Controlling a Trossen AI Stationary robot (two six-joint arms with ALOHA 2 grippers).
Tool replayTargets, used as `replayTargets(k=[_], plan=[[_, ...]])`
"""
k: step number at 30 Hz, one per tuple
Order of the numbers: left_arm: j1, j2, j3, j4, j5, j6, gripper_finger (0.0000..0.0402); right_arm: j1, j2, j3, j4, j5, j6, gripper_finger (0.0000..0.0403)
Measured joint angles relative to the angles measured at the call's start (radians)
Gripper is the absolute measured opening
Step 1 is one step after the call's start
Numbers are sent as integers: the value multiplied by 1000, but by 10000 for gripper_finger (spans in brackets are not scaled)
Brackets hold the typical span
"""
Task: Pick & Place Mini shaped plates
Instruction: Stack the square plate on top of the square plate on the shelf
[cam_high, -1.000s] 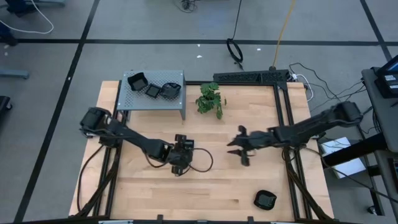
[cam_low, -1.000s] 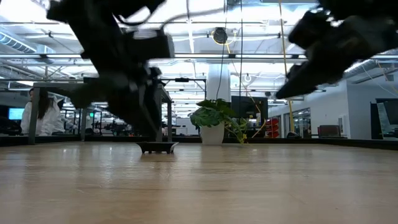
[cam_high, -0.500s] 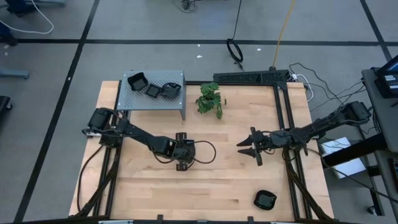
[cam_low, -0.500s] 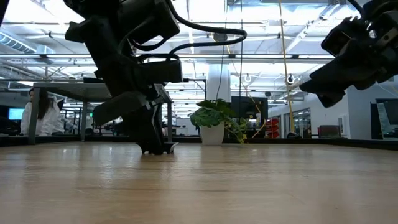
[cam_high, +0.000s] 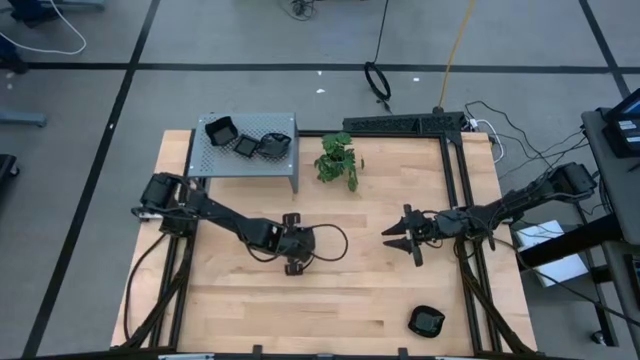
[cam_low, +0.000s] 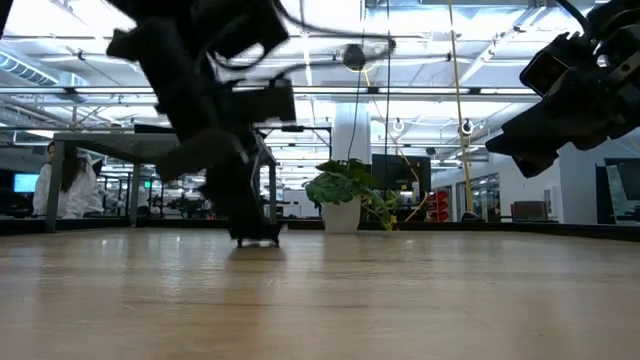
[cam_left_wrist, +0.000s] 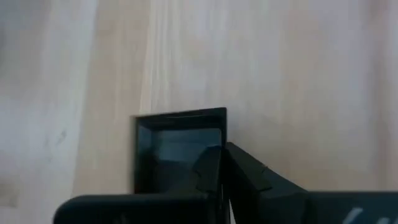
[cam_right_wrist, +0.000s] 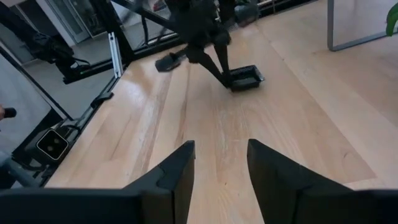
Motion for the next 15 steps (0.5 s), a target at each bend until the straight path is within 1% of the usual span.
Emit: replayTargets(k=[4,6,8,10,15], plan=[[-7,-57,36,-12,-24,-14,6,0,0,0,1,0,0,134],[-7,-99,50,-11,-57,-38,7,0,0,0,-2,0,-1,134],[-7,-147,60,-3,-109,-48,14,0,0,0,1,0,-3,134],[-6,-202,64,-6,-182,-46,18,0,0,0,-2,0,-3,134],[24,-347,64,-70,-352,-33,6,0,1,0,17,-1,-1,134]])
